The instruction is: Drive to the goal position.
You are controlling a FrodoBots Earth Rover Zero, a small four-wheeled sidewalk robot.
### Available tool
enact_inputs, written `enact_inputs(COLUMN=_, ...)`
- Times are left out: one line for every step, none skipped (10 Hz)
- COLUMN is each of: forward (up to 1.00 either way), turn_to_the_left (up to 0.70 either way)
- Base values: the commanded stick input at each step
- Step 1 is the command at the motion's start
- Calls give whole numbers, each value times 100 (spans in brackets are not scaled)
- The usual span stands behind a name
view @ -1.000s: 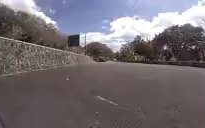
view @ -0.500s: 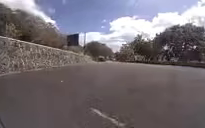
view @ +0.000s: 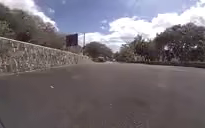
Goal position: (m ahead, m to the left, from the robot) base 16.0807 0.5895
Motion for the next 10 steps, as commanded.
enact_inputs(forward=85, turn_to_the_left=1)
enact_inputs(forward=85, turn_to_the_left=1)
enact_inputs(forward=85, turn_to_the_left=1)
enact_inputs(forward=85, turn_to_the_left=1)
enact_inputs(forward=85, turn_to_the_left=1)
enact_inputs(forward=85, turn_to_the_left=1)
enact_inputs(forward=85, turn_to_the_left=1)
enact_inputs(forward=85, turn_to_the_left=1)
enact_inputs(forward=85, turn_to_the_left=1)
enact_inputs(forward=85, turn_to_the_left=1)
